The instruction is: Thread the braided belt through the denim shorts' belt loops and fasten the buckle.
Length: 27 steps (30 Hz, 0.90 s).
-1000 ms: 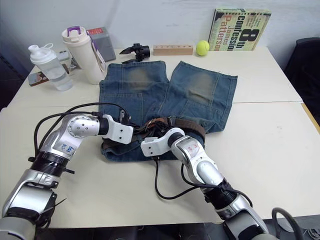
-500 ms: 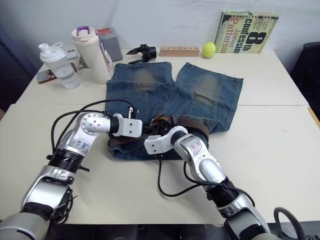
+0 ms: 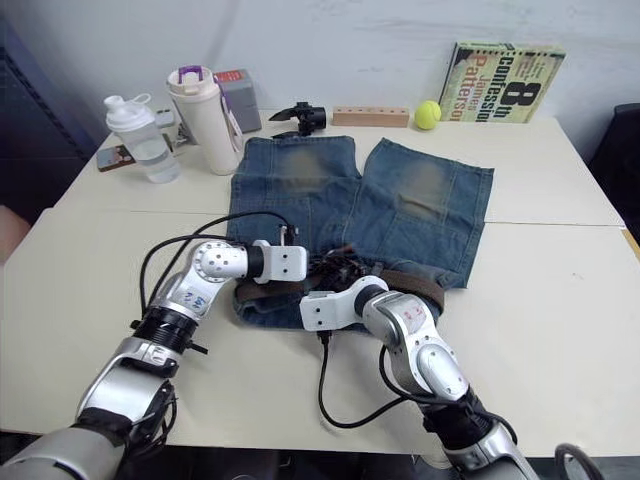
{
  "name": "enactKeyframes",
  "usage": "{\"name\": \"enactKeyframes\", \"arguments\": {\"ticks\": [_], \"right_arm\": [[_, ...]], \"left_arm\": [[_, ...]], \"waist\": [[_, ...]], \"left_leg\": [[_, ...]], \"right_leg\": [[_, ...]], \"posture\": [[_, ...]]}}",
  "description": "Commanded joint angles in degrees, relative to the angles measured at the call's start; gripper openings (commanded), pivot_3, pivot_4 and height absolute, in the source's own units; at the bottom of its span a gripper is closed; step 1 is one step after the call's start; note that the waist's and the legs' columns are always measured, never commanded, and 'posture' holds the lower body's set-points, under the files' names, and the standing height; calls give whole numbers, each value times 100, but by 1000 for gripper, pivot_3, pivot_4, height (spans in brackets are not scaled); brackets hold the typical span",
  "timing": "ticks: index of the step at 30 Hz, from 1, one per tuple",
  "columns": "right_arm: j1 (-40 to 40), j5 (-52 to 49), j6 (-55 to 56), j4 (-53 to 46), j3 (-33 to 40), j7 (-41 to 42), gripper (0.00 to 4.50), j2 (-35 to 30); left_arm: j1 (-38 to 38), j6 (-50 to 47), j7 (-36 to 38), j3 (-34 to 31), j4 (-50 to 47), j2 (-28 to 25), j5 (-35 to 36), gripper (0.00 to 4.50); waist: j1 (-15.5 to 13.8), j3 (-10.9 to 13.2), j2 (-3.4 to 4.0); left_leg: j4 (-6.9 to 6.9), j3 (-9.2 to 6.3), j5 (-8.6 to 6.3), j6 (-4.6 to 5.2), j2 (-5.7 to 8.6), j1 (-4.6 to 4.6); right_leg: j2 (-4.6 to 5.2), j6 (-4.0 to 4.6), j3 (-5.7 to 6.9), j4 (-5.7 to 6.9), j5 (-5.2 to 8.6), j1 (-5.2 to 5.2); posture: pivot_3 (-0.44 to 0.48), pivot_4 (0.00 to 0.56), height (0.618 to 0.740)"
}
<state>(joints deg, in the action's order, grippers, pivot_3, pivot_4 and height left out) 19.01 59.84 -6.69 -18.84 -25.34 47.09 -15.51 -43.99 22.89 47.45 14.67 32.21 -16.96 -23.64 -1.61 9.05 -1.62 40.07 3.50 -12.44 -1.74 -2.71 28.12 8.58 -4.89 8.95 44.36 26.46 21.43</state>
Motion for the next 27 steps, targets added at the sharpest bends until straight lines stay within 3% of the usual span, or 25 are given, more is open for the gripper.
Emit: {"name": "enactKeyframes", "arguments": {"ticks": [1, 8, 15, 23, 27], "right_arm": [[-529, -290, -325, -739, -197, 528, 4429, 142], [-1333, -577, -1575, -2405, 665, 1697, 4429, 41], [-866, -1303, -2709, -3041, 1682, 2489, 4429, -193], [243, -2222, -3046, -2520, 2550, 2399, 4429, -1143], [-22, -2254, -1894, -1713, 2281, 1776, 4429, -1984]], "left_arm": [[125, 338, -3, 852, 324, 503, -203, 0], [145, 400, -215, 999, 540, 640, -174, 0], [222, 352, -250, 1070, 490, 676, -109, 0], [262, 365, -270, 1146, 466, 654, -140, 0], [299, 319, -294, 1184, 350, 674, -156, 0]], "waist": [[-13, -3, -4], [-79, -12, 6], [-136, -11, 9], [-142, -9, 15], [-150, -10, 16]], "left_leg": [[0, 0, -2, 4, 0, 3], [0, -6, -20, 26, 3, -6], [0, -24, -31, 32, 3, -7], [-1, -31, -32, 34, 5, -7], [-2, -32, -33, 35, 7, -6]], "right_leg": [[-1, -4, -2, -9, 2, -7], [-2, -16, 13, -64, 2, -66], [-3, -19, 27, -87, 1, -85], [-2, -22, 34, -98, -1, -95], [-1, -25, 35, -109, -2, -102]], "posture": [[0, 150, 657], [0, 150, 657], [0, 150, 657], [0, 150, 657], [0, 150, 657]]}}
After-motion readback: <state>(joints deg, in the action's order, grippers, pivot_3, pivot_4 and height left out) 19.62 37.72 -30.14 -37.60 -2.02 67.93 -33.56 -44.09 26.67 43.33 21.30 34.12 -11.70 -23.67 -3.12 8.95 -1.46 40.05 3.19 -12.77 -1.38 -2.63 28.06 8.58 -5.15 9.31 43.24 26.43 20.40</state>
